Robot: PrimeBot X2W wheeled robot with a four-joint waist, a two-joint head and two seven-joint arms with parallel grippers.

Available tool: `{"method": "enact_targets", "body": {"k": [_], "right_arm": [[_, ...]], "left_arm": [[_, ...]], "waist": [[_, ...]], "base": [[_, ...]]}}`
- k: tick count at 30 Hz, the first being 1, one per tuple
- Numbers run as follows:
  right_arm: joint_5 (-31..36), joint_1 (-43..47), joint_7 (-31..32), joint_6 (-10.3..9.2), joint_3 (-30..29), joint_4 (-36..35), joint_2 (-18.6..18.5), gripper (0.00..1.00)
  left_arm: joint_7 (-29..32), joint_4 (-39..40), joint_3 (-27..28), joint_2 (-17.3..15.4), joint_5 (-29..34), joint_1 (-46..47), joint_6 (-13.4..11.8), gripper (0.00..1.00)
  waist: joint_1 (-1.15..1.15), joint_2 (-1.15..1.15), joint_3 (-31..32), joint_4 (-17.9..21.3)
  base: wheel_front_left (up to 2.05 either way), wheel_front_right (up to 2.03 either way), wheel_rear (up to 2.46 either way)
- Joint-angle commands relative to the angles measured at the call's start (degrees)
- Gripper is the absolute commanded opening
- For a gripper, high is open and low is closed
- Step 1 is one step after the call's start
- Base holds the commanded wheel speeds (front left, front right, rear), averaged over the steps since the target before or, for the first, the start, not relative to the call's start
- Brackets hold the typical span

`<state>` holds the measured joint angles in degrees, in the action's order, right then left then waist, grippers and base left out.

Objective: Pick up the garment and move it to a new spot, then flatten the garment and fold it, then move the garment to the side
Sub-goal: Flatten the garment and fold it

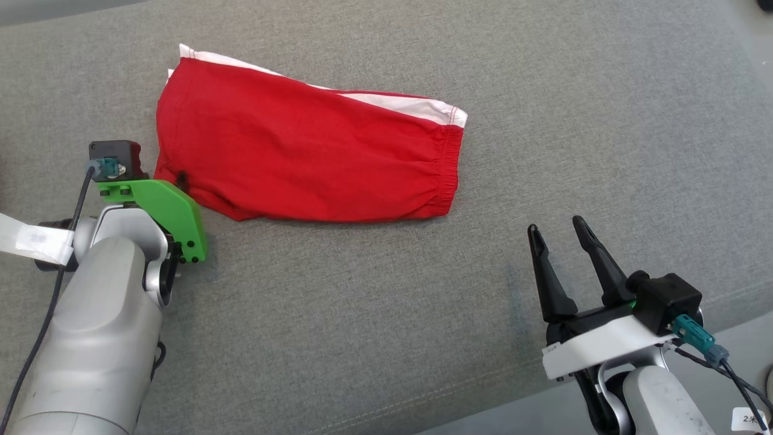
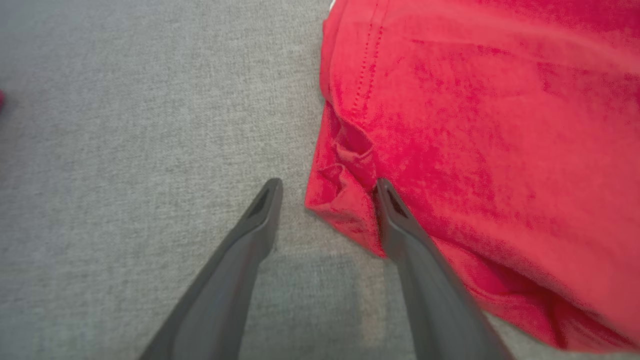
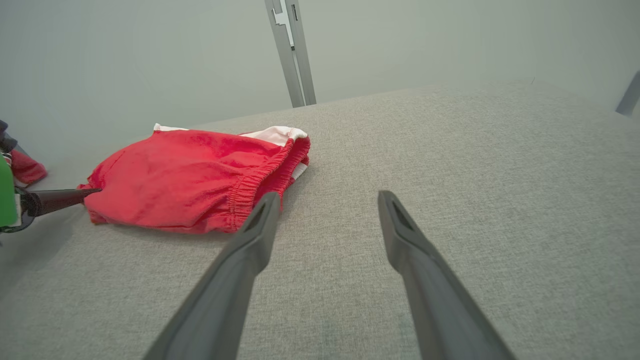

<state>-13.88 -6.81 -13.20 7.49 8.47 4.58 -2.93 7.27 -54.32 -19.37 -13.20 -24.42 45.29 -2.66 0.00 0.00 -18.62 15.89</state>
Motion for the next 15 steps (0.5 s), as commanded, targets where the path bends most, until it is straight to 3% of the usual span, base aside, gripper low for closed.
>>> {"method": "enact_targets", "body": {"k": [1, 15], "right_arm": [[0.41, -0.55, -0.24, 0.00, 0.02, 0.17, 0.02, 1.00], [-0.35, -0.12, -0.57, -0.01, 0.68, 1.73, 0.00, 1.00]], "left_arm": [[0.35, -0.87, -0.34, 0.21, -0.07, -0.62, 0.37, 0.00], [-5.82, 2.06, 0.33, 3.11, -3.02, -9.18, -0.40, 0.00]], "waist": [[0.00, 0.00, -0.10, -0.42], [0.00, 0.00, 3.97, -4.28]], "base": [[0.00, 0.00, 0.00], [0.00, 0.00, 0.00]]}}
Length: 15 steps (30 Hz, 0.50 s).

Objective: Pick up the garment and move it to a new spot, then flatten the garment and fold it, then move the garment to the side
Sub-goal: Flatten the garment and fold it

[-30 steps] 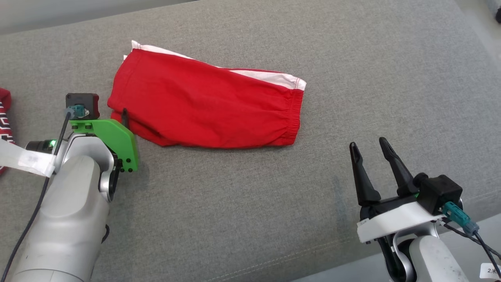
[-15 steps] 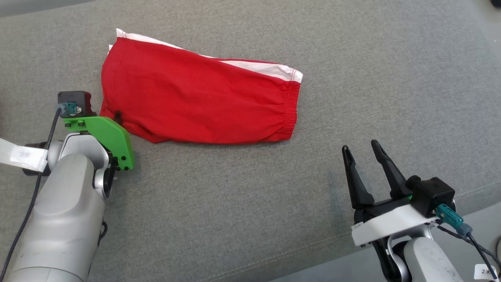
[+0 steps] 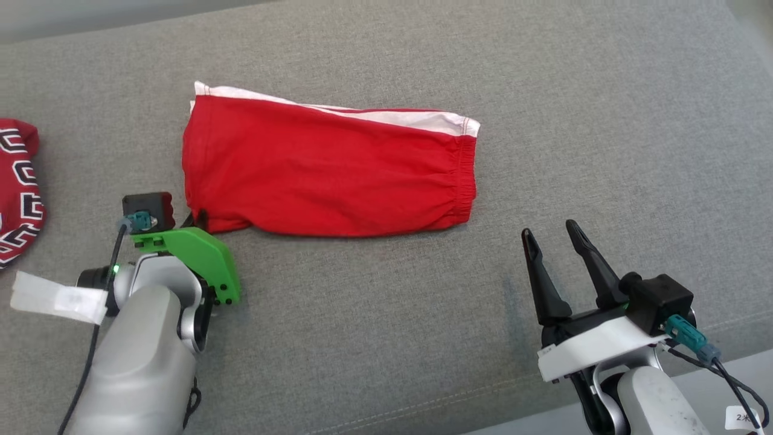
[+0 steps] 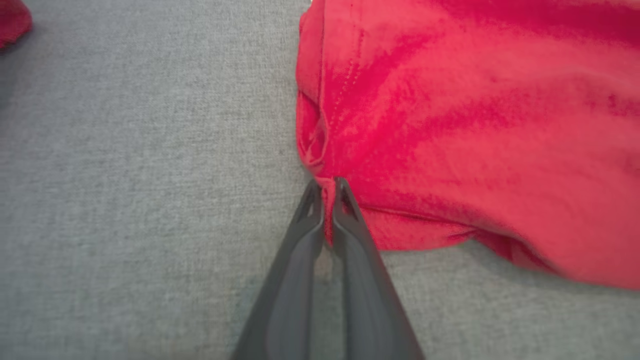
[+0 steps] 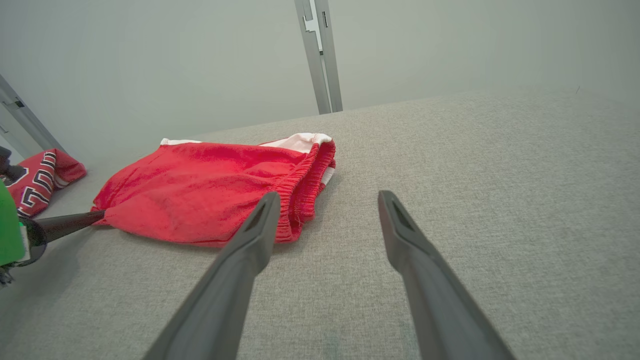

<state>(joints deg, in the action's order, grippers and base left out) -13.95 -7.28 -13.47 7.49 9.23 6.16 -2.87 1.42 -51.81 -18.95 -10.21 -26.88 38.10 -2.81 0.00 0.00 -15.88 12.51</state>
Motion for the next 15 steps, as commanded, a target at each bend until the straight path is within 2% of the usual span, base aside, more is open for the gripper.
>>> {"method": "enact_targets", "body": {"k": [1, 7, 15], "right_arm": [[-0.36, 0.52, -0.35, 0.00, -0.10, 0.26, -0.04, 1.00], [-0.52, 1.18, -0.15, 0.00, -0.14, 0.71, -0.04, 1.00], [-0.84, 2.74, 0.01, 0.00, -0.89, 0.80, -0.04, 1.00]], "left_arm": [[-0.35, 0.17, -0.05, 0.32, -0.55, -2.87, -0.53, 0.00], [-1.34, 4.88, -0.42, 1.30, -1.12, -8.26, -2.05, 0.00], [-0.60, 11.80, -1.27, -0.04, -0.49, -14.90, -4.38, 0.00]], "waist": [[0.00, 0.00, 1.71, -1.09], [0.00, 0.00, 4.13, -1.69], [0.00, 0.00, 6.36, -1.94]], "base": [[0.00, 0.00, 0.00], [0.00, 0.00, 0.00], [0.00, 0.00, 0.00]]}}
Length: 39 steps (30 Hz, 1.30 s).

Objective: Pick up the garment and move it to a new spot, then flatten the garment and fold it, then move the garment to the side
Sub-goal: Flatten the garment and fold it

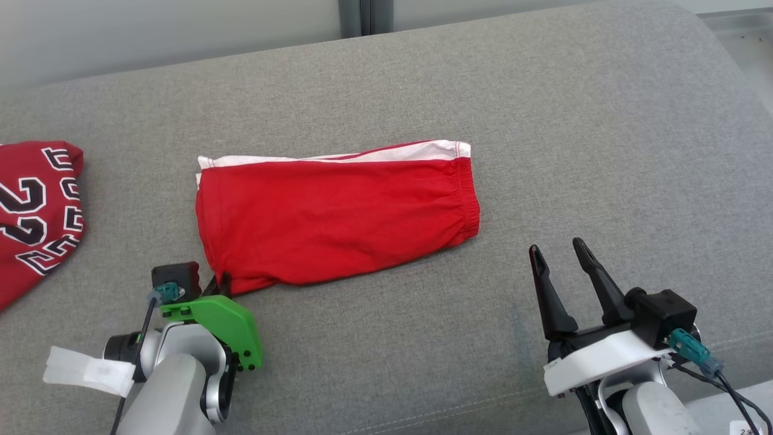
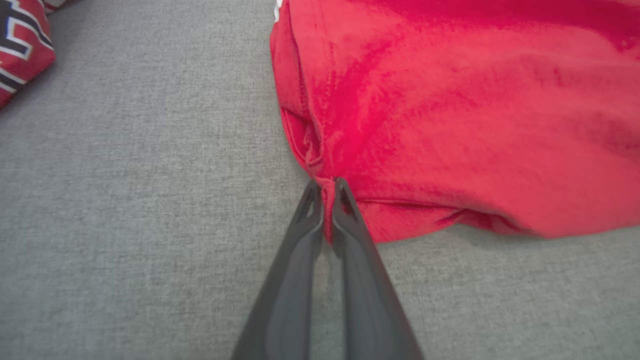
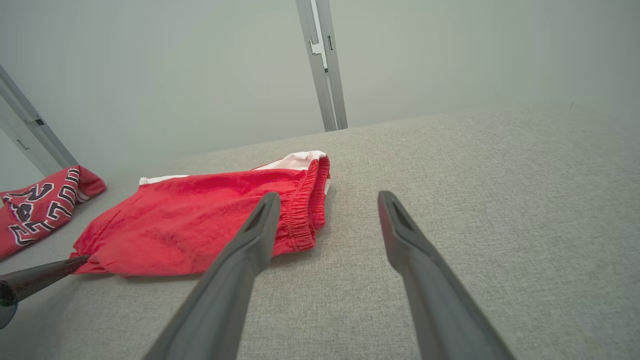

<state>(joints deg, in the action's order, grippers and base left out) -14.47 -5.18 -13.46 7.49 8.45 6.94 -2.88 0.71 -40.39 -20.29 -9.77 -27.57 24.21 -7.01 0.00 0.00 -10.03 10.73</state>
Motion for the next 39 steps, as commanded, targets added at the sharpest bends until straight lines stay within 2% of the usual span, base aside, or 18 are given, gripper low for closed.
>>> {"method": "enact_targets", "body": {"k": [1, 2, 3, 4, 5, 11, 16, 24, 29, 35, 39], "right_arm": [[-0.28, 0.81, 0.05, 0.00, -0.26, 0.01, -0.03, 1.00], [-0.28, 0.81, 0.05, 0.00, -0.26, 0.01, -0.03, 1.00], [-0.29, 1.06, 0.11, 0.00, -0.30, 0.04, -0.03, 1.00], [-0.29, 1.33, 0.13, 0.00, -0.41, 0.13, -0.03, 1.00], [-0.32, 1.54, 0.16, 0.00, -0.41, 0.19, -0.03, 1.00], [-0.07, 2.37, 0.68, 0.00, -0.62, 0.09, -0.03, 1.00], [-0.09, 2.79, 0.97, 0.00, -1.14, 0.01, -0.02, 1.00], [-0.29, 4.43, 1.13, 0.00, -4.20, 0.94, -0.04, 1.00], [-0.27, 4.46, 0.69, 0.00, -6.00, 2.20, -0.03, 1.00], [0.34, 4.06, -0.24, 0.00, -6.86, 4.07, -0.06, 1.00], [2.68, 5.05, -0.76, 0.00, -7.22, 5.32, -0.09, 1.00]], "left_arm": [[0.37, 1.14, -0.12, -0.50, -0.06, -1.80, 0.03, 0.00], [0.37, 1.14, -0.12, -0.50, -0.06, -1.80, 0.03, 0.00], [0.41, 1.83, -0.47, -0.74, 0.10, -2.42, 0.29, 0.14], [-0.11, 2.67, -0.59, -0.98, 0.35, -2.80, 0.22, 0.48], [-0.17, 3.19, -0.67, -1.00, 0.33, -3.23, 0.23, 1.00], [-3.98, 5.76, -0.32, -0.77, 0.57, -5.57, -1.53, 1.00], [-12.33, 9.34, 1.32, -0.19, 1.10, -8.09, -3.34, 1.00], [-15.92, 19.12, 4.66, 2.00, 2.24, -13.13, -1.47, 1.00], [-15.84, 28.27, 8.91, 3.87, 5.45, -19.07, 1.12, 1.00], [-15.86, 31.08, 11.90, 4.94, 8.11, -24.84, 5.82, 1.00], [-15.87, 31.23, 12.95, 4.52, 11.73, -27.65, 7.38, 1.00]], "waist": [[0.00, 0.00, 0.76, -0.22], [0.00, 0.00, 0.76, -0.22], [0.00, 0.00, 0.96, -0.24], [0.00, 0.00, 1.20, -0.29], [0.00, 0.00, 1.39, -0.33], [0.00, 0.00, 2.94, -1.12], [0.00, 0.00, 4.80, -2.84], [0.00, 0.00, 8.98, -8.14], [0.00, 0.00, 10.83, -11.39], [0.00, 0.00, 12.45, -14.18], [0.00, 0.00, 13.40, -15.16]], "base": [[0.00, 0.00, 0.00], [0.00, 0.00, 0.00], [0.00, 0.00, 0.00], [0.00, 0.00, 0.00], [0.00, 0.00, 0.00], [0.00, 0.00, 0.00], [0.00, 0.00, 0.00], [0.00, 0.00, 0.00], [0.00, 0.00, 0.00], [0.00, 0.00, 0.00], [0.00, 0.00, 0.00]]}}
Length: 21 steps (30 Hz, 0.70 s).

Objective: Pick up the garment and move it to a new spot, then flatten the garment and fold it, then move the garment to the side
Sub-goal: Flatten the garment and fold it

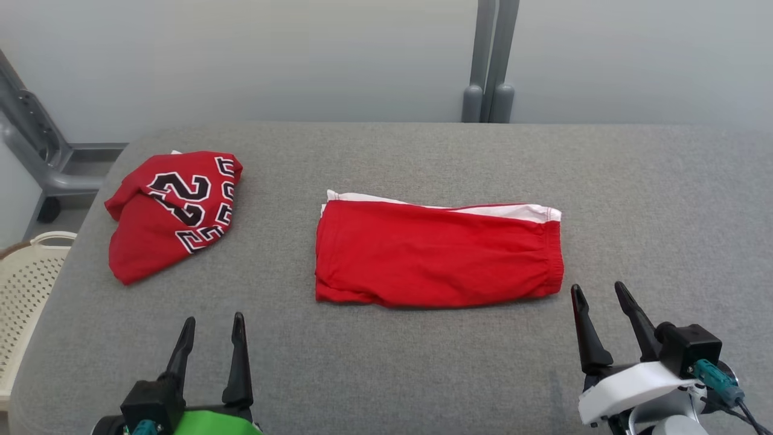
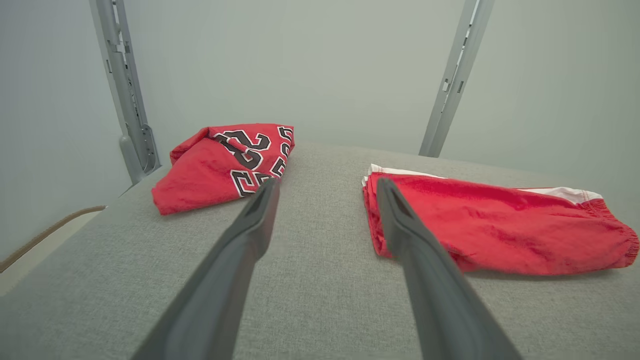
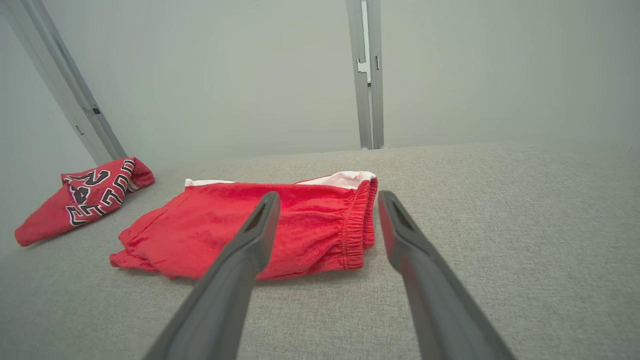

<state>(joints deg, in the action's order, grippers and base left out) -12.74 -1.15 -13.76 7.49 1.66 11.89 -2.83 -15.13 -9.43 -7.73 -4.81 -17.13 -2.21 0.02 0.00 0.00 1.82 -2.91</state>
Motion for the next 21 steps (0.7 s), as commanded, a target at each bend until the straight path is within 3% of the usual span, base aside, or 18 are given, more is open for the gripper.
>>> {"method": "enact_targets", "body": {"k": [1, 10, 21], "right_arm": [[1.78, 1.31, -0.54, -0.01, -0.79, 0.73, -0.14, 1.00], [4.64, 3.60, -1.38, -0.01, -3.84, 2.30, -0.12, 1.00], [6.59, 3.65, -1.42, -0.01, -2.73, 5.28, -0.12, 1.00]], "left_arm": [[-0.02, 0.27, 0.45, -0.62, 2.25, -1.90, 0.60, 1.00], [-0.03, -0.55, 1.92, -0.30, 7.19, -5.43, 2.42, 1.00], [-0.03, -6.31, 3.58, 0.68, 8.46, -2.75, 2.84, 1.00]], "waist": [[0.00, 0.00, 1.74, -1.69], [0.00, 0.00, 2.72, -1.99], [0.00, 0.00, 1.47, -0.11]], "base": [[0.00, 0.00, 0.00], [0.00, 0.00, 0.00], [0.00, 0.00, 0.00]]}}
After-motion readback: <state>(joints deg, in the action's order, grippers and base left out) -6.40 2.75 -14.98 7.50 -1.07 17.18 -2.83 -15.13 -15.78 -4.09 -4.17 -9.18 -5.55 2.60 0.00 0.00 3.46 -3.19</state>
